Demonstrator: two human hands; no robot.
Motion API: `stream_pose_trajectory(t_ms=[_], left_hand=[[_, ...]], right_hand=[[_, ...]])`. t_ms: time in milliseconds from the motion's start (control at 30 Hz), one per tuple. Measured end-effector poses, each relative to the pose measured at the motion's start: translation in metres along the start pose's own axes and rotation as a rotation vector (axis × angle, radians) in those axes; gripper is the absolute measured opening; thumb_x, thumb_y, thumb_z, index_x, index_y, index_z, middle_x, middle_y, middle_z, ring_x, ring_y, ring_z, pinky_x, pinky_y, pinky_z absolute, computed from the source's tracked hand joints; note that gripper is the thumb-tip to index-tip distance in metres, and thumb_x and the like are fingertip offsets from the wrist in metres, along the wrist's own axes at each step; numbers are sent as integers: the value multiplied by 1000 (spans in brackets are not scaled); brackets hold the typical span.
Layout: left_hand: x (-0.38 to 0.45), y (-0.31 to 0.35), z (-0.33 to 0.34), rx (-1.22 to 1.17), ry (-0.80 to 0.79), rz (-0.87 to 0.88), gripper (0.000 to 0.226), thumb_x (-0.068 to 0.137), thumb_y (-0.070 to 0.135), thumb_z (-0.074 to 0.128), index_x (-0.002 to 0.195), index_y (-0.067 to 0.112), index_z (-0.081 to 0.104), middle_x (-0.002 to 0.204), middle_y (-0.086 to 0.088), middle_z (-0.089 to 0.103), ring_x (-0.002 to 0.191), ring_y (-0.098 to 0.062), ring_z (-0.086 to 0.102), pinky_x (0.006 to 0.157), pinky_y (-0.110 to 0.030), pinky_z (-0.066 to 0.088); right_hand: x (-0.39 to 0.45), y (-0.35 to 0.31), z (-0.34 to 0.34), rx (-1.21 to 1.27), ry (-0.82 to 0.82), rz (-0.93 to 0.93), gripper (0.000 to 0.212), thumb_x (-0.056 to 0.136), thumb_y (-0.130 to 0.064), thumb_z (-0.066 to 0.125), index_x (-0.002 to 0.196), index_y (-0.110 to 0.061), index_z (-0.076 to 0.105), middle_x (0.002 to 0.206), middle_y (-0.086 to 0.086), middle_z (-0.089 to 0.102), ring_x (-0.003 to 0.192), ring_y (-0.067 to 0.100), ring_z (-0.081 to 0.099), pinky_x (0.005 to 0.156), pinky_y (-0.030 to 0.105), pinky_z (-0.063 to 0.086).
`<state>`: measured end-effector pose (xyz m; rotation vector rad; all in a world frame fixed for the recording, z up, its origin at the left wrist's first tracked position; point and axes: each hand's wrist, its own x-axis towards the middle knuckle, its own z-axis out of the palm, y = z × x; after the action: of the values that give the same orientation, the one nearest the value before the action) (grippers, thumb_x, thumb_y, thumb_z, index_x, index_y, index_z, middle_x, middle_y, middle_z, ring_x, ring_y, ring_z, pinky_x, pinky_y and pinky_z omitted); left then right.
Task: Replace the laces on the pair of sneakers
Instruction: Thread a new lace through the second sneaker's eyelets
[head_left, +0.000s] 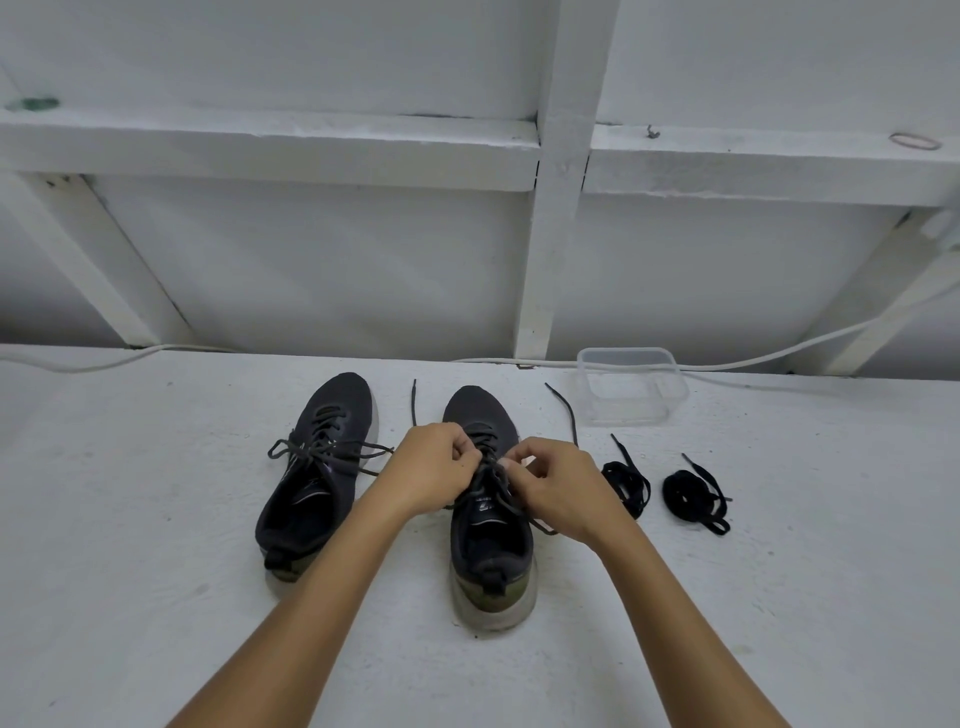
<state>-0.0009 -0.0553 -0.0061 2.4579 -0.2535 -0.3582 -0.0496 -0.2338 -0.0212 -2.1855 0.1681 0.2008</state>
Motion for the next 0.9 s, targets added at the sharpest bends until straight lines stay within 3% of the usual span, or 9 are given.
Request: stream_pose_trajectory(t_ms=[133,200,267,367,567,733,900], left_hand=[[-2,1,1,-54,-16,-20,14,99,30,55,95,21,64,85,6,68,78,-8,64,58,-17,47],[-5,-2,0,-112,-10,-35,10,99,30,55,96,24,63,89,7,68,78,-5,65,53,-10,44],[-10,-5,-2,-169,24,-25,5,98,31,58,98,29,62,94,12,68,77,1,65,51,-7,42],[-16,-7,-7,-211,63,30,3,95,38,62,95,36,64,95,20,68,80,8,63,61,-8,40],[-20,-5,-4,-146,23,41,13,88,46,71,86,33,73,100,15,64,87,-3,62,75,-23,49],[-18,-8,-6,-125,7,-22,18,95,42,61,81,32,63,95,17,62,74,2,55,60,-18,36],[-20,-16,0,-193,-16,-112,20,101,44,49,92,30,60,98,15,62,82,0,61,61,-23,41]], right_hand=[[1,-1,-1,39,-25,5,16,98,-40,61,87,-31,69,78,-2,73,75,17,71,74,38,62],[-1,-1,-3,103,-35,5,14,100,-38,58,91,-32,67,79,0,73,72,17,73,74,43,64],[-1,0,-6,99,-38,-32,11,97,-46,58,92,-38,64,82,-4,73,70,14,73,72,44,64],[-2,-1,-11,61,-75,-68,16,88,-57,60,91,-42,67,87,-16,71,78,9,73,80,44,62],[0,-6,-10,-75,-103,-73,13,95,-43,64,85,-37,70,83,-14,70,78,5,67,80,38,59],[-3,-4,-9,-73,-77,-82,12,99,-35,54,89,-30,59,89,-8,69,78,14,69,79,40,59],[-10,-1,-7,56,-37,17,15,92,-39,47,86,-26,53,86,-4,70,84,23,71,83,50,60]])
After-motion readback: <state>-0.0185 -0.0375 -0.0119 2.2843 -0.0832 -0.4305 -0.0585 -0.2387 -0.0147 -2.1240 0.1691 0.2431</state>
